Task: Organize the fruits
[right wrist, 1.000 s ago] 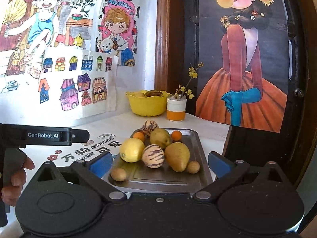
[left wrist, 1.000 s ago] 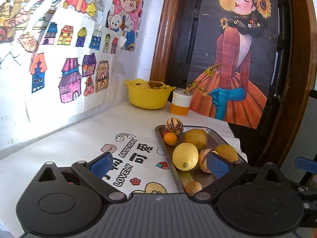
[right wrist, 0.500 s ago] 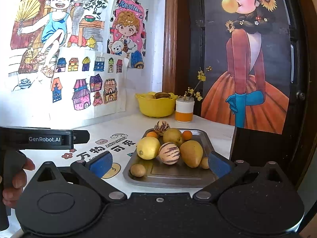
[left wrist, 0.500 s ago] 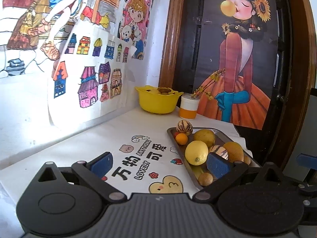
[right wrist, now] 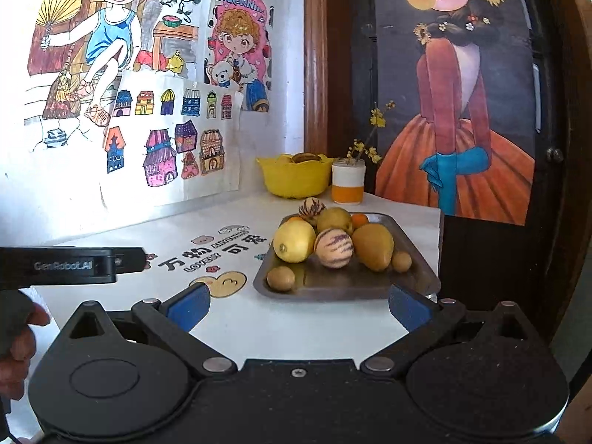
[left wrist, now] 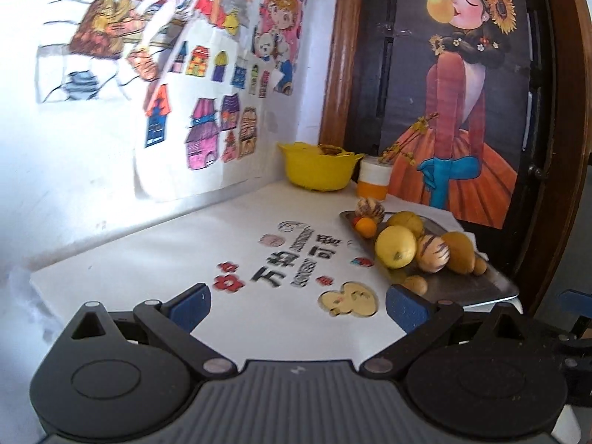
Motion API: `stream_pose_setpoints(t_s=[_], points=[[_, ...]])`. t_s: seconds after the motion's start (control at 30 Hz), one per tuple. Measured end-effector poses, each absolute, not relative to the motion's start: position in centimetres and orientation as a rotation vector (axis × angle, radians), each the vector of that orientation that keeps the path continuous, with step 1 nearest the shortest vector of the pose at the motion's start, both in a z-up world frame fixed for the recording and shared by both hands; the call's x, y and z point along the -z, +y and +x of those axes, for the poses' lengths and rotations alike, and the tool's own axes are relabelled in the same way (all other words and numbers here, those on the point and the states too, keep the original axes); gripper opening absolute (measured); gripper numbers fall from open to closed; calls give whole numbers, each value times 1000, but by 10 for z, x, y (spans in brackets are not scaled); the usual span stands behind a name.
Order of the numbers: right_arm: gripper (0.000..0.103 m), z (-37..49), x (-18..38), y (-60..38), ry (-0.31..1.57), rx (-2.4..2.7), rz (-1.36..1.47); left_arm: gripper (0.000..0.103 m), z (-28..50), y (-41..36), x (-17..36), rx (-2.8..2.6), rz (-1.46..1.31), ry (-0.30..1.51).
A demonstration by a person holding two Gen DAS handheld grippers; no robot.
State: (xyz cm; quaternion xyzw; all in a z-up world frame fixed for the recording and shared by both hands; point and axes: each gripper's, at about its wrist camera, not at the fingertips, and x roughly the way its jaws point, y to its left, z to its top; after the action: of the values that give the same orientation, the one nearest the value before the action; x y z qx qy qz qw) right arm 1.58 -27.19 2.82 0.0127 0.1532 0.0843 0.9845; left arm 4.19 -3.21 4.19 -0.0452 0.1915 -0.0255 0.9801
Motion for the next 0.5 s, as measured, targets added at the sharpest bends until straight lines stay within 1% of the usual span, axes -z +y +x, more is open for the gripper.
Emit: stream_pose_setpoints(t_s=[0.23,0.5], points=[[102,2,-14,-262,300,-152,13,103,23,-12,-25,17,-117,381],[102,-5,-10,-262,267,-123,21,103,12,1,-14,-12,-140,375]])
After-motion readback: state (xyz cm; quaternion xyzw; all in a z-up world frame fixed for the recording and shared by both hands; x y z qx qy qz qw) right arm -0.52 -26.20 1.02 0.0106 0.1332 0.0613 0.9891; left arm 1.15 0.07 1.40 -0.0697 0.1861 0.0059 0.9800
